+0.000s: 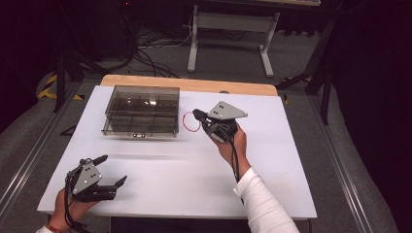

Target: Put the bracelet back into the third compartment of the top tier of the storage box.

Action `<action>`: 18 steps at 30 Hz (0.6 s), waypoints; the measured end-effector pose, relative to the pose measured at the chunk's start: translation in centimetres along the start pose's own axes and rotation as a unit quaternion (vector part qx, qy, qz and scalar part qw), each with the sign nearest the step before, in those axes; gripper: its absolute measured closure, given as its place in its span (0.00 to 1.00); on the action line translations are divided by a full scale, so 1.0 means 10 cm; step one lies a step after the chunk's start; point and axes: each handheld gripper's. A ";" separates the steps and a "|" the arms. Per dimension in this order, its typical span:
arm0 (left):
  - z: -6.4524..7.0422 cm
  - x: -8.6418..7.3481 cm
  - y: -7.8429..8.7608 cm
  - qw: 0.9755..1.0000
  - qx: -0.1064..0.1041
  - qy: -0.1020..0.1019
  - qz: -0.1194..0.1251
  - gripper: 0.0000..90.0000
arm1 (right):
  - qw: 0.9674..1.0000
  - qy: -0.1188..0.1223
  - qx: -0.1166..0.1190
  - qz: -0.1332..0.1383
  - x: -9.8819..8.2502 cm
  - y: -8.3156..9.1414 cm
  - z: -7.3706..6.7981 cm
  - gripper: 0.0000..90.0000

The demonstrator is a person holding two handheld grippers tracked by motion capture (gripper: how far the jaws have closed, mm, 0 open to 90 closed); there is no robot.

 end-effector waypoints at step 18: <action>0.01 0.00 -0.02 1.000 -0.009 -0.007 -0.001 0.12 | 1.000 -0.010 0.012 -0.003 0.11 -0.37 -0.14 0.99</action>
Point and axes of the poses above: each handheld gripper's, and its own axes: y roughly backward along the jaws, x roughly out of its top, z roughly to its right, and after that the axes turned 1 degree about y, right-handed
